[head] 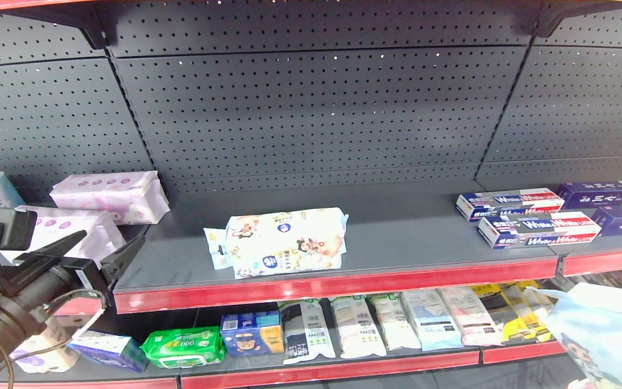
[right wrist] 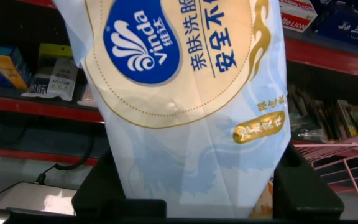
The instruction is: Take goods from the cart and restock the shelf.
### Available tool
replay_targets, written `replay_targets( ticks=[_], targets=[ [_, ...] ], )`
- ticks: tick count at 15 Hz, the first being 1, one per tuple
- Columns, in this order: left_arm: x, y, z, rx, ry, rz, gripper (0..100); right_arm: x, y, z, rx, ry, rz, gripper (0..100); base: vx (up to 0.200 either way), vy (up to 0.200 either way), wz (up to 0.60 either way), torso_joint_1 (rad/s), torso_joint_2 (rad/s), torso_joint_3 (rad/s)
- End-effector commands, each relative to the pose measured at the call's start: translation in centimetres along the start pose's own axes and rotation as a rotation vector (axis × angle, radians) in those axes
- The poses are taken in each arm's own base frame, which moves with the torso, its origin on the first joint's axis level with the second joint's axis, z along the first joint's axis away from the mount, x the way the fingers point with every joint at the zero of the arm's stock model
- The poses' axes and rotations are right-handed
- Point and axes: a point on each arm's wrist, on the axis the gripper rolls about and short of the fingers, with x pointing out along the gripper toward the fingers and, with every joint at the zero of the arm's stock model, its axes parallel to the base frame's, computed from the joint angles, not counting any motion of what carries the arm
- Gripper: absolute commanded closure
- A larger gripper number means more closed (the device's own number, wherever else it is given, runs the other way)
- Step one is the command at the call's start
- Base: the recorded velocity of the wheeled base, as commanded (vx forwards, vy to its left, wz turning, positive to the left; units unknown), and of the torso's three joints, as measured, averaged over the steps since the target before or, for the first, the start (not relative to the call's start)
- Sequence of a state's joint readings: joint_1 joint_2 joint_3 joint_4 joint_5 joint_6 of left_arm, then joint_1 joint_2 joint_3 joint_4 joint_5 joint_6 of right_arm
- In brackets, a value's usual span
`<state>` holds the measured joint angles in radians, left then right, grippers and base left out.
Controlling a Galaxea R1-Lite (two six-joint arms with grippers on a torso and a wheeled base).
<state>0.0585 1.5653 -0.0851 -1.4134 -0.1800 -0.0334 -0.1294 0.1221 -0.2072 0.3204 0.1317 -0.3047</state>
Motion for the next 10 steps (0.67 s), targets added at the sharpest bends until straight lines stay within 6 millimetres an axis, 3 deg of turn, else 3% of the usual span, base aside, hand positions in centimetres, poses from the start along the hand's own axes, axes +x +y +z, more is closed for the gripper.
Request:
replay_targets(
  ticks=[1,3,10],
  targets=[
    [0.4,0.2,0.5,0.002,-0.017,0.026,0,0.0,0.1,-0.2,-0.001,-0.005,-0.002,100,0.000,0.000,0.00,0.000,0.00,0.000],
    [0.8,0.5,0.7,-0.002,0.004,0.137,0,-0.1,0.1,-0.3,-0.001,-0.008,-0.003,100,0.000,0.000,0.00,0.000,0.00,0.000],
    [-0.3,0.6,3.1,-0.002,0.073,0.171,0,0.0,0.1,-0.3,0.002,-0.008,-0.003,100,0.000,0.000,0.00,0.000,0.00,0.000]
  ],
)
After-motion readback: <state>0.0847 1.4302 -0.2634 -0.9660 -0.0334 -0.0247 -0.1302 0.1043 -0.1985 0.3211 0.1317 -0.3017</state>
